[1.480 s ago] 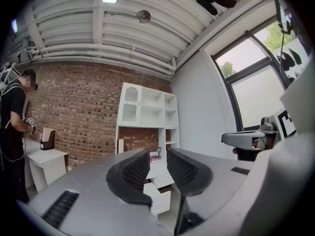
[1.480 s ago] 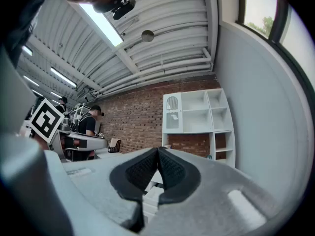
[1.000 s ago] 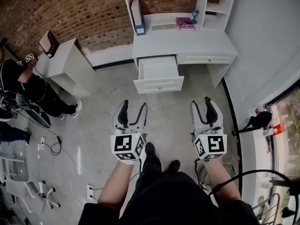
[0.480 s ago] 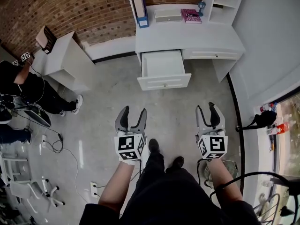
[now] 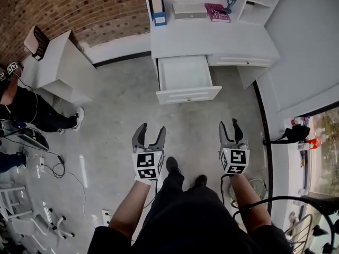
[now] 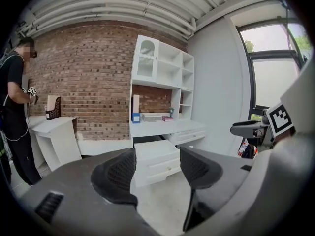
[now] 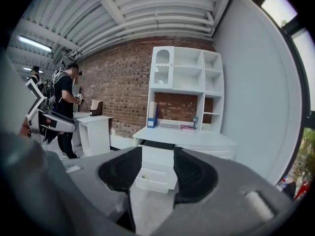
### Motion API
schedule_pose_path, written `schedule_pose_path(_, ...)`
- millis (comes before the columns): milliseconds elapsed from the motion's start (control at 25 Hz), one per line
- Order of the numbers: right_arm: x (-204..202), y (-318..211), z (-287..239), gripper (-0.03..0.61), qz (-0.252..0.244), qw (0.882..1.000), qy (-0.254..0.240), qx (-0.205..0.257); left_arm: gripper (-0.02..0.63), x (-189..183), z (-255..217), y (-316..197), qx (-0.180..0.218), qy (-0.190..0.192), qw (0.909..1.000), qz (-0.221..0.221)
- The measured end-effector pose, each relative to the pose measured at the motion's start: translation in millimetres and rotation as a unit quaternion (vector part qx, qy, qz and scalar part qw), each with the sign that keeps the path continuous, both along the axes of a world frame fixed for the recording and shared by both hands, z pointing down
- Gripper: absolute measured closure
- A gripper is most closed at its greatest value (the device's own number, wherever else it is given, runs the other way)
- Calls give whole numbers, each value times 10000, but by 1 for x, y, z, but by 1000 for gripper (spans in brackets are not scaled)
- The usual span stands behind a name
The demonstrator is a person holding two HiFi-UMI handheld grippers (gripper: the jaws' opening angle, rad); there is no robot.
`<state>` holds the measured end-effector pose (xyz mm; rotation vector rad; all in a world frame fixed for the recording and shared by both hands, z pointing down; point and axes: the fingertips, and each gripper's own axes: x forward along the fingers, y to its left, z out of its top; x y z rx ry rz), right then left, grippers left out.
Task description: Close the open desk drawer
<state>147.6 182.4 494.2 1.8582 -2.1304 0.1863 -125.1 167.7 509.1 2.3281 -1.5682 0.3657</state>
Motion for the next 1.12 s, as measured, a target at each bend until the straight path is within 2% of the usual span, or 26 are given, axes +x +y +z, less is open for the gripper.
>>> schedule_pose_path(240,-15,-28,47,380,167,9986,83,-500,337,-9,24,-23,-226,33,9993,298)
schedule_pose_path(640,-25,-80,92,381,265,9964,-101,-796,336,-11,47,-49,-488,-182,9974,491)
schedule_pose_path(920,-21,-122,145,380,267,9920,-421,-1160,337,-4,54,-77,-529,-396,9969,418)
schedule_pose_path(1120,-12,-159,182,380,287,9861,-512,-1555,337,5,65,-107,-734,-463,9959,264)
